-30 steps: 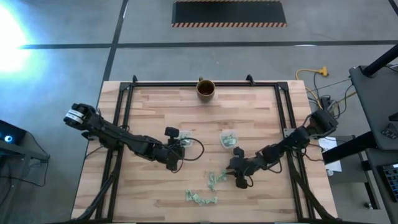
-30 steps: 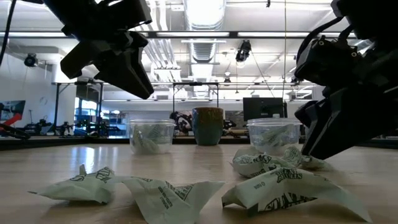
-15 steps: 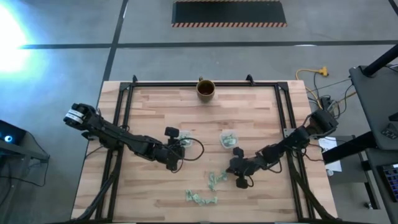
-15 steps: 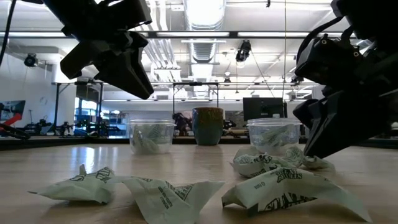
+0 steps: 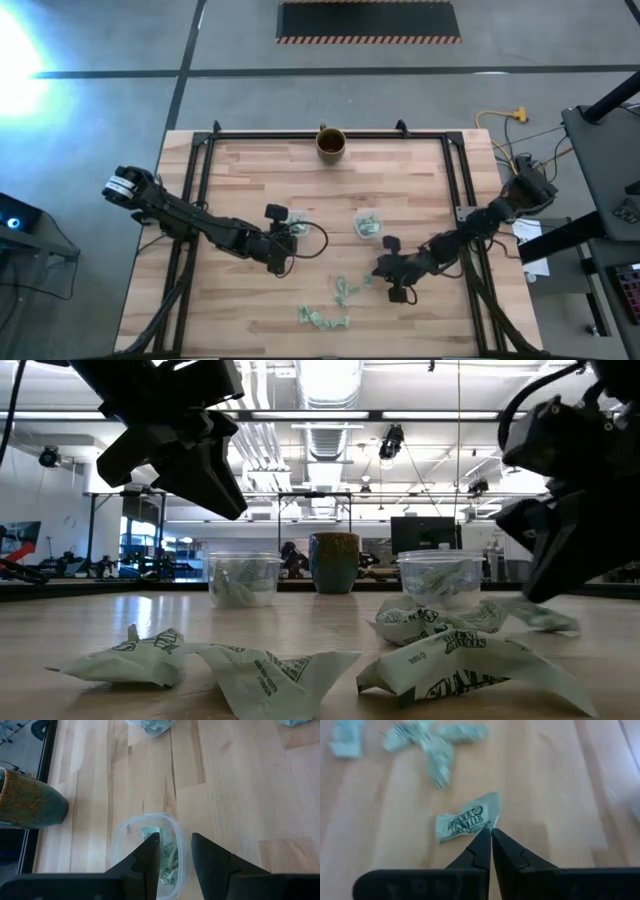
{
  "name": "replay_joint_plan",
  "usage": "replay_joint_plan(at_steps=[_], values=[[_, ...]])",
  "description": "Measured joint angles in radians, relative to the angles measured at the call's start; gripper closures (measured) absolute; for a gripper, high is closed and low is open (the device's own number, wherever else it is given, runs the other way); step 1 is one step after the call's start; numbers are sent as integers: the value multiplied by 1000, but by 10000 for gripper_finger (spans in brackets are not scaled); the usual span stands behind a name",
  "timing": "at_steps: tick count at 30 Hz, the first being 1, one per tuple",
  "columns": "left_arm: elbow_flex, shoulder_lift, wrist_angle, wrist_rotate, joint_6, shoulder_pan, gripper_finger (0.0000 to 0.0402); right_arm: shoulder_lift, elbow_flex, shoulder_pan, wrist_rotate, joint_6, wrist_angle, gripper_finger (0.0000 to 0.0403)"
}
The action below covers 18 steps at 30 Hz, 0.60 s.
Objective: Pick and place Stevia / Truvia into bins
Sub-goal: Put the white stevia packet into the right transparent container
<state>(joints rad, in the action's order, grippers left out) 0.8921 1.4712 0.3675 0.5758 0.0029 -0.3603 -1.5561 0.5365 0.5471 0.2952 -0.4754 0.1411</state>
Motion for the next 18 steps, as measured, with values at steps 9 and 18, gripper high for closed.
replay_joint_plan(at_steps=[9, 18], values=[[0, 0, 0, 0, 0, 0, 307, 95, -1, 38, 46, -170, -202, 394], [0, 0, 0, 0, 0, -1, 307, 98, -1, 40, 48, -180, -184, 346]])
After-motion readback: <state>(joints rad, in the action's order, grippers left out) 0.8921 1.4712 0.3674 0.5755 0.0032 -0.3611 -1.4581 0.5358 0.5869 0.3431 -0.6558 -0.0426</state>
